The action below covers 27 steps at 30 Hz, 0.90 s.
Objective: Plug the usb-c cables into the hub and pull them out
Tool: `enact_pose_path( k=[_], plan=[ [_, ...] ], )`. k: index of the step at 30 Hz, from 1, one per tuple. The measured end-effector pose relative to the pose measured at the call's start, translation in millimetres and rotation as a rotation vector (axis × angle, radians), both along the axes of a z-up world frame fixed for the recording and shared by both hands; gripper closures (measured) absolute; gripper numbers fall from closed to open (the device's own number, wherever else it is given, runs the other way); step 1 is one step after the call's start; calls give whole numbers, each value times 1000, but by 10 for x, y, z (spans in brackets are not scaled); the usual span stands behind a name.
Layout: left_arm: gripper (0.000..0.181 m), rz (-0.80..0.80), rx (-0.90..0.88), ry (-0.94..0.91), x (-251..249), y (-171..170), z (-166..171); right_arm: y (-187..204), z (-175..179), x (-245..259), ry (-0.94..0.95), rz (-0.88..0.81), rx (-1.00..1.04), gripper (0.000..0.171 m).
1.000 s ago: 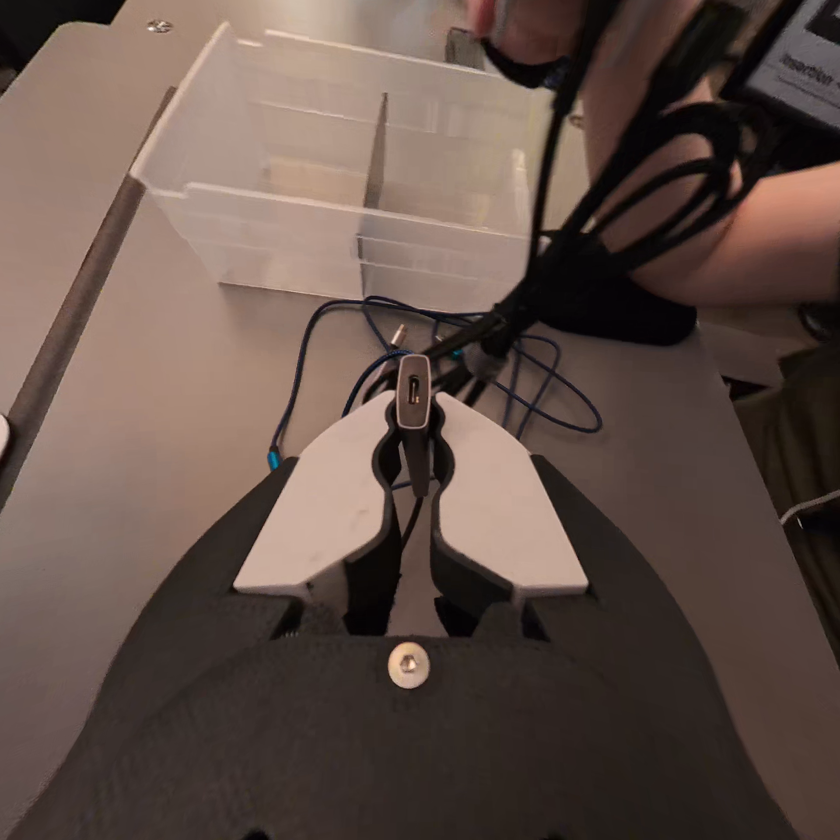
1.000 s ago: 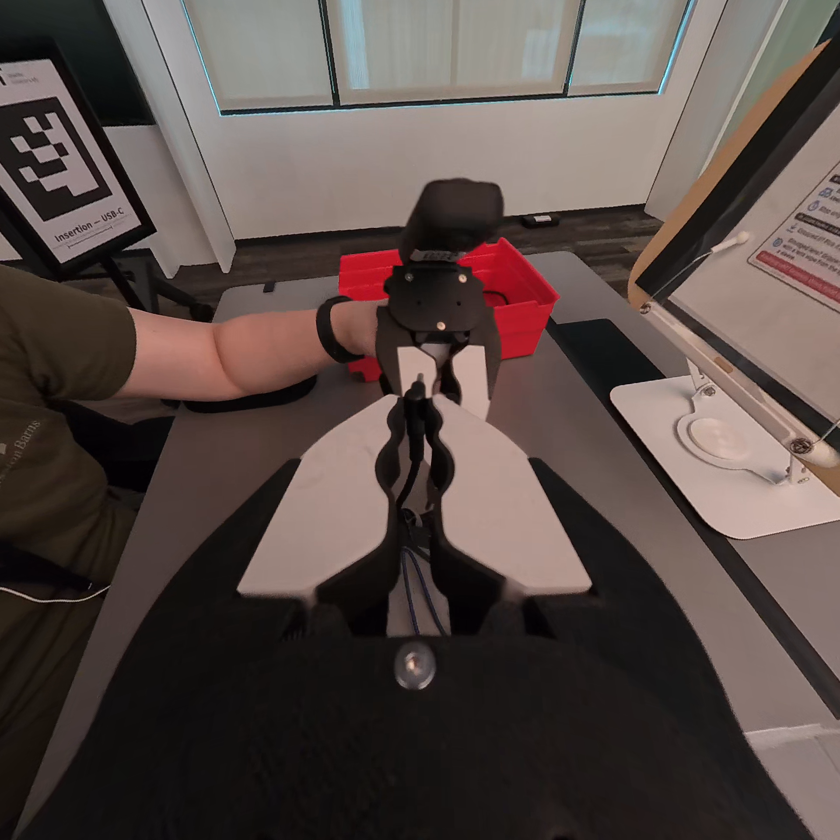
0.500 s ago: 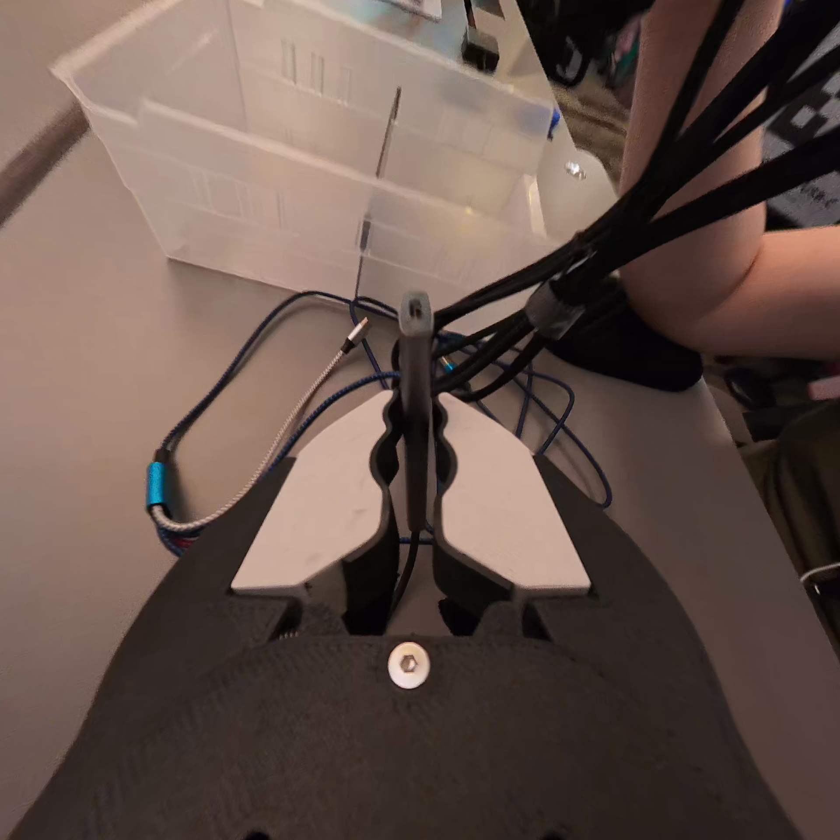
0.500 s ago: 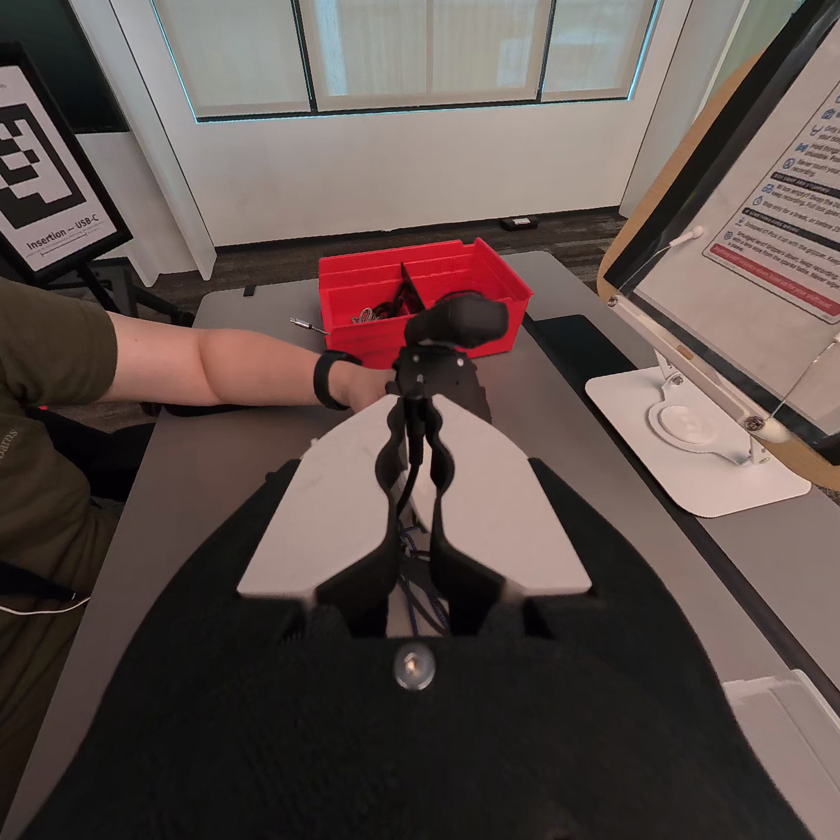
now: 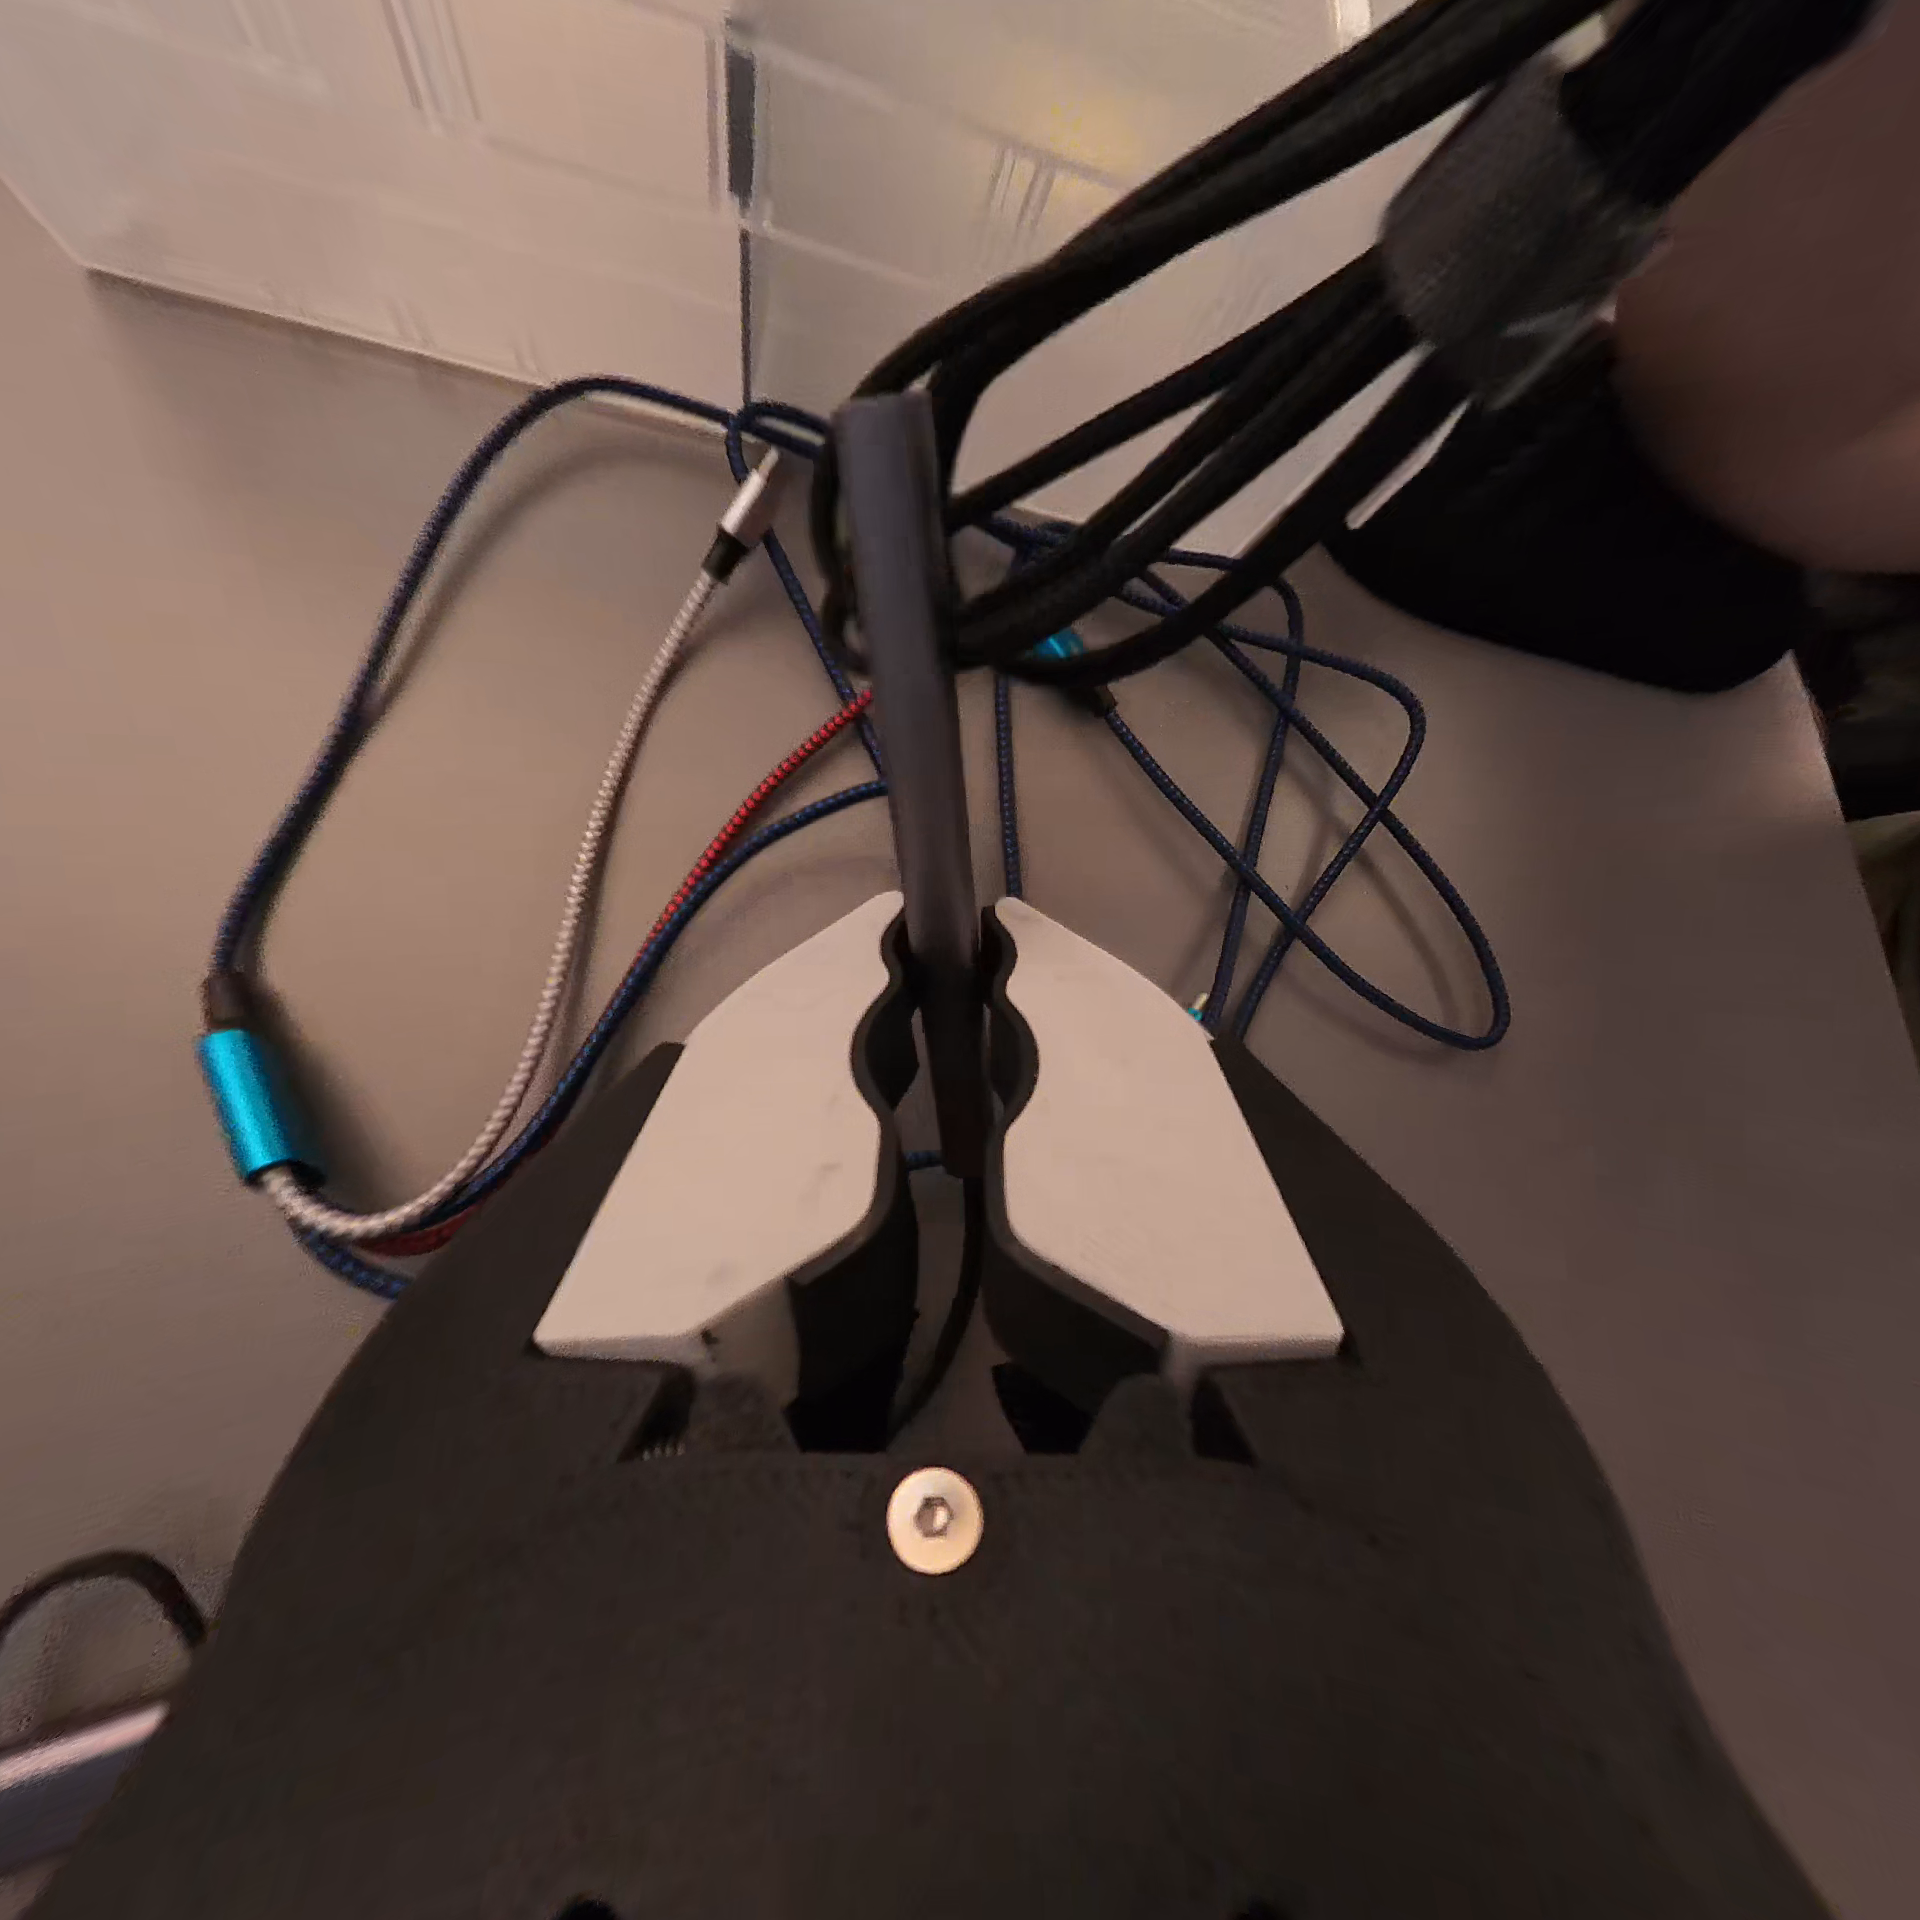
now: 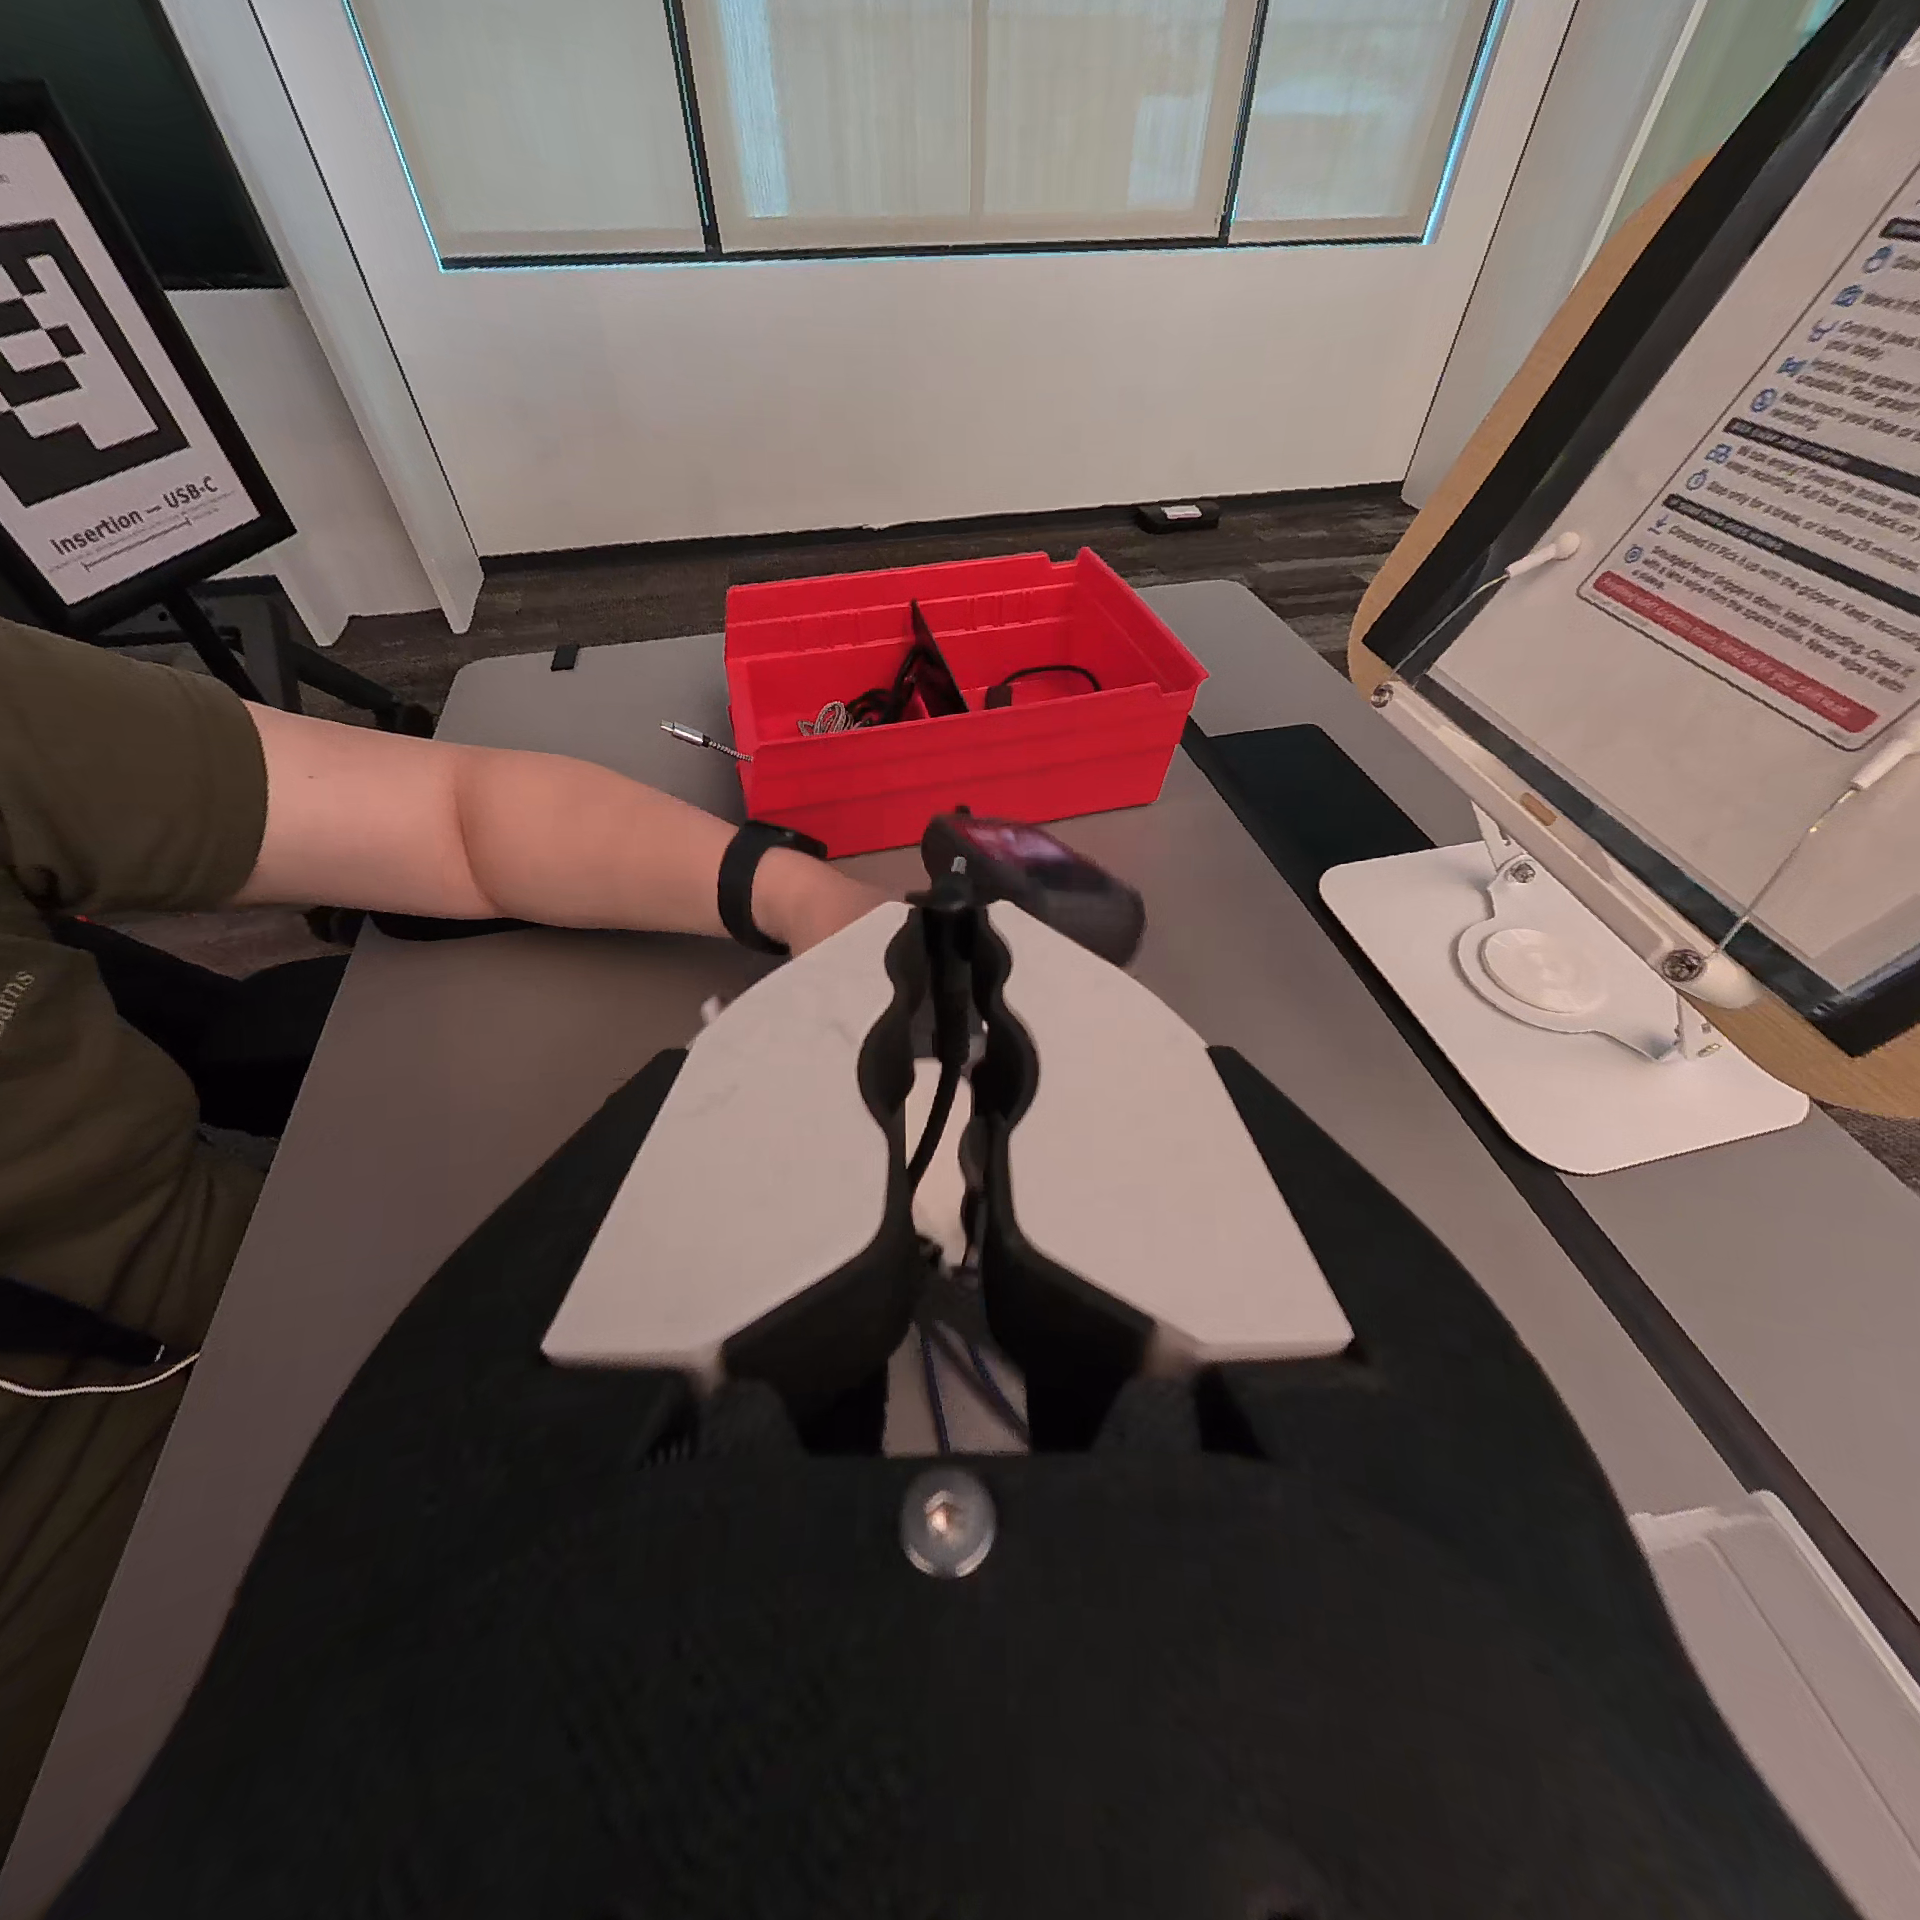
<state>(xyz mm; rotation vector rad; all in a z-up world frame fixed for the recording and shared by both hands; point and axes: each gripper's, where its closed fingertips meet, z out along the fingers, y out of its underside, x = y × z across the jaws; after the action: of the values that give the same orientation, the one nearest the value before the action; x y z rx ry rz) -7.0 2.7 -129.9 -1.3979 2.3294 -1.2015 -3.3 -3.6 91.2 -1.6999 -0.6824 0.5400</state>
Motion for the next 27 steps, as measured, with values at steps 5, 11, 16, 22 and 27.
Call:
enact_pose_path(
  k=[5, 11, 16, 22, 27],
  plan=[
    [173, 52, 122, -120, -77, 309, 434, 5, 60, 77, 64, 3, 22, 162],
    [173, 155, 196, -266, -232, 624, 1053, 66, 116, 150, 68, -32, 92, 162],
    [173, 184, 459, -272, -435, 779, 1265, 67, 176, 124, 80, -28, 134, 162],
    [173, 86, 613, -177, -731, 685, 1281, 93, 100, -60, -4, 15, 169, 162],
    [174, 17, 683, -26, -1045, 707, 1144, 92, -157, -312, -186, 107, 173, 162]
  ],
)
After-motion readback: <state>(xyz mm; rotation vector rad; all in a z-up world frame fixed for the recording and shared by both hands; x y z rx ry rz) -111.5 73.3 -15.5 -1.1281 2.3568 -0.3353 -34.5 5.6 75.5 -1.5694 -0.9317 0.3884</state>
